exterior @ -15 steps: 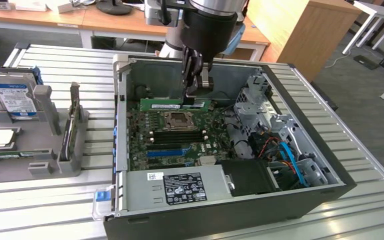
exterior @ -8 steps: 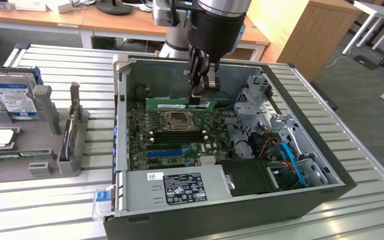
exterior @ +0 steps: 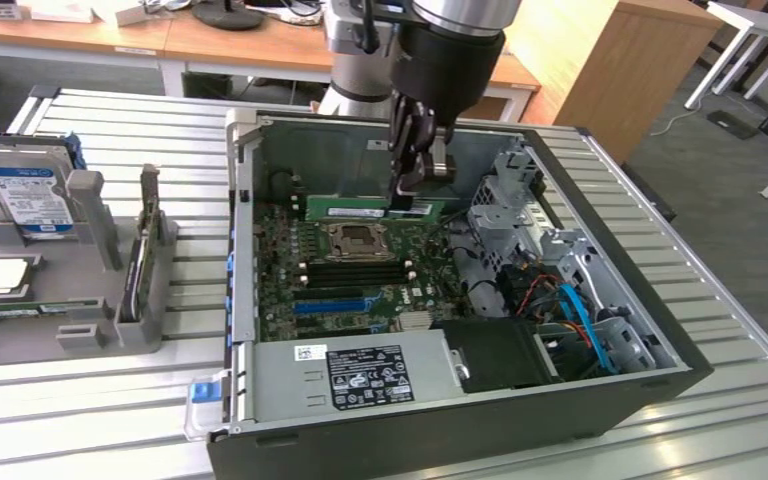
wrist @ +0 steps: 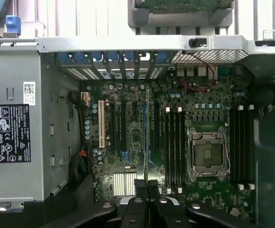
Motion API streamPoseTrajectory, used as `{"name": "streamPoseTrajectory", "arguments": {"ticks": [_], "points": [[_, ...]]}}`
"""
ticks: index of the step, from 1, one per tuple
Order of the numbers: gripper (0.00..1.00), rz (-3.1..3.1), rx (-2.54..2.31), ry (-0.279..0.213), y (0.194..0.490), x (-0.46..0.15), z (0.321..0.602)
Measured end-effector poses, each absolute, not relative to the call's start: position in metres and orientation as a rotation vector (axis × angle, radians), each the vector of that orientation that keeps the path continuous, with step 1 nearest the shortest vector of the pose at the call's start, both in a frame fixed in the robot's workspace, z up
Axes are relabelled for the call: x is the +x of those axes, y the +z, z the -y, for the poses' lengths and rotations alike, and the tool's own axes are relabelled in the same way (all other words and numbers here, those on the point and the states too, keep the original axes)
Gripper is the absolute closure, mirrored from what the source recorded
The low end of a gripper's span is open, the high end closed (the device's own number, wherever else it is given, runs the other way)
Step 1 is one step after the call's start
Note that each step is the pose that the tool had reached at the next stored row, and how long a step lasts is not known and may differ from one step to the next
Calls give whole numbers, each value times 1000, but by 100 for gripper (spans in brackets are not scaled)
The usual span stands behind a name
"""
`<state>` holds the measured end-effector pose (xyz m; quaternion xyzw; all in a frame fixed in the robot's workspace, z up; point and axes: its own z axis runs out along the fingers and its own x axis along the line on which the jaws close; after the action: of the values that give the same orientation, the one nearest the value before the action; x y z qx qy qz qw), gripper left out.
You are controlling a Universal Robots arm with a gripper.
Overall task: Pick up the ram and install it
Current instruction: 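Pick up the ram and move it above insertion slot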
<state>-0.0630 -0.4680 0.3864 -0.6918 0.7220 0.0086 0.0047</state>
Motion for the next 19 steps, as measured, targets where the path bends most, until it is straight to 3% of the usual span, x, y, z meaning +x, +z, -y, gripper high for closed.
{"name": "streamPoseTrajectory", "arguments": {"ticks": [19], "points": [[88,-2267,-2160,27,386,-54,465]]}}
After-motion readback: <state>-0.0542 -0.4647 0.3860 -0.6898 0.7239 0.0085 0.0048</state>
